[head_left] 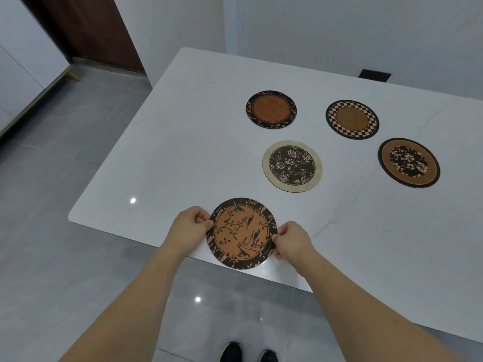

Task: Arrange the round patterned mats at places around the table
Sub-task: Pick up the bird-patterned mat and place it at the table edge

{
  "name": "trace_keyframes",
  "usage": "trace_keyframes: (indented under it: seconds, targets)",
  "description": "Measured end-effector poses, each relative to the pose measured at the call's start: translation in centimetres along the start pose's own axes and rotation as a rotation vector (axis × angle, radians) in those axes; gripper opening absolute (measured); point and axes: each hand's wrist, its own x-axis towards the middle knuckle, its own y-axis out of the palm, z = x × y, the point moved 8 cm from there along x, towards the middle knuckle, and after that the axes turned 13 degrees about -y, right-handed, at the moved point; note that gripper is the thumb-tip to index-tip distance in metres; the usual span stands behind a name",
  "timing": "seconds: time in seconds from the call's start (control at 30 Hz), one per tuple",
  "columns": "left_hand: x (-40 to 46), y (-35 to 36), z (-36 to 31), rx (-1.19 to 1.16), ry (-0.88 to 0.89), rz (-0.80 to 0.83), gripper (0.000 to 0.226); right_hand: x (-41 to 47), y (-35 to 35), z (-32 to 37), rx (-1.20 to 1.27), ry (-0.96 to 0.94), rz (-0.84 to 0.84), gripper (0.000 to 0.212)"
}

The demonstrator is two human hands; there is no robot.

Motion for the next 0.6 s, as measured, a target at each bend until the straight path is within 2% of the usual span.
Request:
trace_keyframes:
  seconds: [0.4, 0.6]
  targets:
    - [-0.37, 0.15, -0.06, -0.010, -0.001, -0.012, 0.009, 0.49, 0.68, -0.28, -0.077, -0.045, 0.020, 0.016]
    - [-0.53, 0.42, -0.07, -0.003, 0.014, -0.028, 0.012, 0.99, 0.79, -0.10, -0.129, -0.050, 0.030, 0.004]
